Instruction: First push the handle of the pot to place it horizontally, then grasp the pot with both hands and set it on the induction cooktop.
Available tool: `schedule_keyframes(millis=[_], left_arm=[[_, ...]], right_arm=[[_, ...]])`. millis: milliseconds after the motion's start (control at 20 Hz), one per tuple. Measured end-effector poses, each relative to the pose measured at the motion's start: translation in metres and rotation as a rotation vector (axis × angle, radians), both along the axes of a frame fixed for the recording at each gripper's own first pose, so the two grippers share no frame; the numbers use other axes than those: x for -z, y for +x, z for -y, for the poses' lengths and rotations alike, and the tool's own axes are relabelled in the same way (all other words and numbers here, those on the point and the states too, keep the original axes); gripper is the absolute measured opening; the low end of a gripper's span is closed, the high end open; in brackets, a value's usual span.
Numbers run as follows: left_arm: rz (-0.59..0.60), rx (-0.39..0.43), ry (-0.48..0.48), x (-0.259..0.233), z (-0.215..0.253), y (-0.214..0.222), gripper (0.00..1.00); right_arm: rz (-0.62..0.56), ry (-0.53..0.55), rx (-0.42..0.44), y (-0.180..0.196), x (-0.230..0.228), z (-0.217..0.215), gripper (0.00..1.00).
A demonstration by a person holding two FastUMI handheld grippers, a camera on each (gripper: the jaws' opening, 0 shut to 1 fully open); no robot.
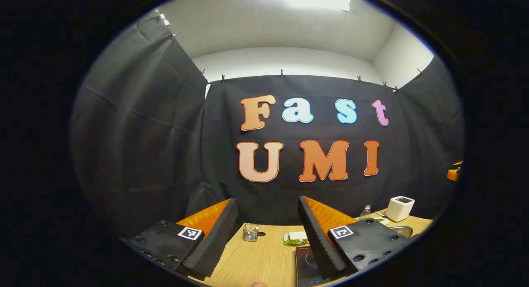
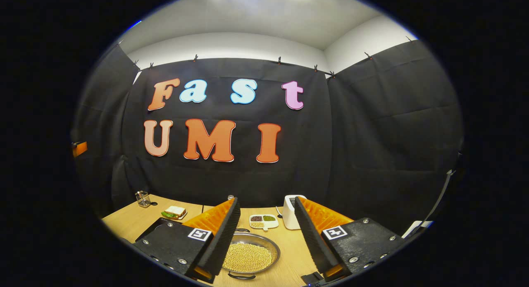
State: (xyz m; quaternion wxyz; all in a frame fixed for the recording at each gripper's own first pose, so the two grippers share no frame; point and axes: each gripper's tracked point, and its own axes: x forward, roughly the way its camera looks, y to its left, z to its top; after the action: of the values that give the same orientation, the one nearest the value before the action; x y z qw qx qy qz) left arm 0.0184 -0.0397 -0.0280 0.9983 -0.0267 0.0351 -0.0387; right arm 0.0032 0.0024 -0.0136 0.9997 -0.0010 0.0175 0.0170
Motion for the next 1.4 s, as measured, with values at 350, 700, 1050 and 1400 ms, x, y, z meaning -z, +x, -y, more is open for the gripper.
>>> schedule_keyframes(millis=[350, 700, 1050, 1400], left_arm=[[-0.003, 0.003, 0.01, 0.004, 0.002, 0.004, 0.96], [-0.006, 0.0, 0.018, 0.008, 0.002, 0.004, 0.96], [-0.021, 0.006, 0.008, 0.014, 0.003, 0.002, 0.96], [-0.039, 0.005, 0.013, 0.022, 0.002, 0.002, 0.97]], right_arm=[[-0.092, -0.001, -0.057, 0.004, 0.036, -0.019, 0.49], [-0.204, 0.021, -0.096, 0.003, 0.084, -0.033, 0.17], [-0.368, 0.075, -0.14, -0.006, 0.153, -0.051, 0.0], [-0.503, 0.092, -0.184, -0.021, 0.217, -0.078, 0.0]])
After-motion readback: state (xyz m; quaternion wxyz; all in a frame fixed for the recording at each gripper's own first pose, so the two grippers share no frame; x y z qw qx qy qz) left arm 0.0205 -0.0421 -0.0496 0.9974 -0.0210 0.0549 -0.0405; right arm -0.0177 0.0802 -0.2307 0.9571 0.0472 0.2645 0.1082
